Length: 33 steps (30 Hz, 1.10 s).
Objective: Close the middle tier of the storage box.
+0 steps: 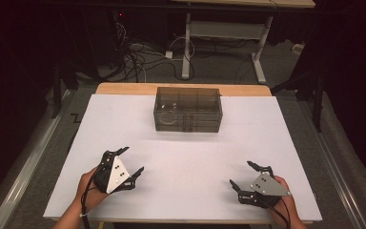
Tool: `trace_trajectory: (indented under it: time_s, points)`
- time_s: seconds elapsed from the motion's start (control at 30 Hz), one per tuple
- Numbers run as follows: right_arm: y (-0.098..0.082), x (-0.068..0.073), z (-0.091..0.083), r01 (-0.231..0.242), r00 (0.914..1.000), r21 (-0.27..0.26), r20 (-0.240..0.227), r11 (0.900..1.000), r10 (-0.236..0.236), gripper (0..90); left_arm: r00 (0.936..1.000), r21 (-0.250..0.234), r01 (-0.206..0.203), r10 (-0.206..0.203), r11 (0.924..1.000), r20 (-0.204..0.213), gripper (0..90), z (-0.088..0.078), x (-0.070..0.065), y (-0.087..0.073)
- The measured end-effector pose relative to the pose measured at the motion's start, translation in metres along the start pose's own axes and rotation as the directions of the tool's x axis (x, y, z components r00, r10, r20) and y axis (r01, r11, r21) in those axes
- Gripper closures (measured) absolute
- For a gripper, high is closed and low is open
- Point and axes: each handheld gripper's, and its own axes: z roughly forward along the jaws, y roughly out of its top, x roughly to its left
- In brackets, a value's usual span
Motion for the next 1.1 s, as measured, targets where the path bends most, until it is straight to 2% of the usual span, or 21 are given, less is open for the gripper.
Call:
trace_trajectory:
  time_s: [0.33, 0.5, 0.7, 0.9, 1.1]
  points:
    - [0.0, -0.002, -0.001, -0.009, 1.0, -0.005, 0.0, 1.0, 0.009, 17.5, 0.9983, 0.061, 0.038, -0.041, 0.9974, 0.042, 20.8, 0.003, -0.014, -0.02]
    - [-0.001, -0.003, -0.002, -0.006, 1.0, -0.01, -0.004, 1.0, 0.006, 17.5, 0.9966, 0.06, 0.068, -0.07, 0.9959, 0.042, 18.3, 0.003, -0.018, -0.024]
    - [-0.002, -0.007, -0.003, -0.018, 0.9998, -0.015, -0.001, 1.0, 0.018, 17.6, 0.9964, 0.048, 0.073, -0.075, 0.9961, 0.039, 18.2, 0.001, -0.019, -0.023]
    - [-0.002, -0.002, -0.004, 0.005, 1.0, -0.004, 0.0, 1.0, -0.005, 17.5, 0.9959, 0.025, 0.078, -0.079, 0.9966, 0.044, 18.2, -0.002, -0.018, -0.023]
    - [-0.001, -0.001, -0.002, 0.006, 1.0, 0.0, -0.001, 1.0, -0.006, 17.6, 0.9961, 0.025, 0.078, -0.079, 0.9966, 0.038, 18.1, -0.003, -0.017, -0.025]
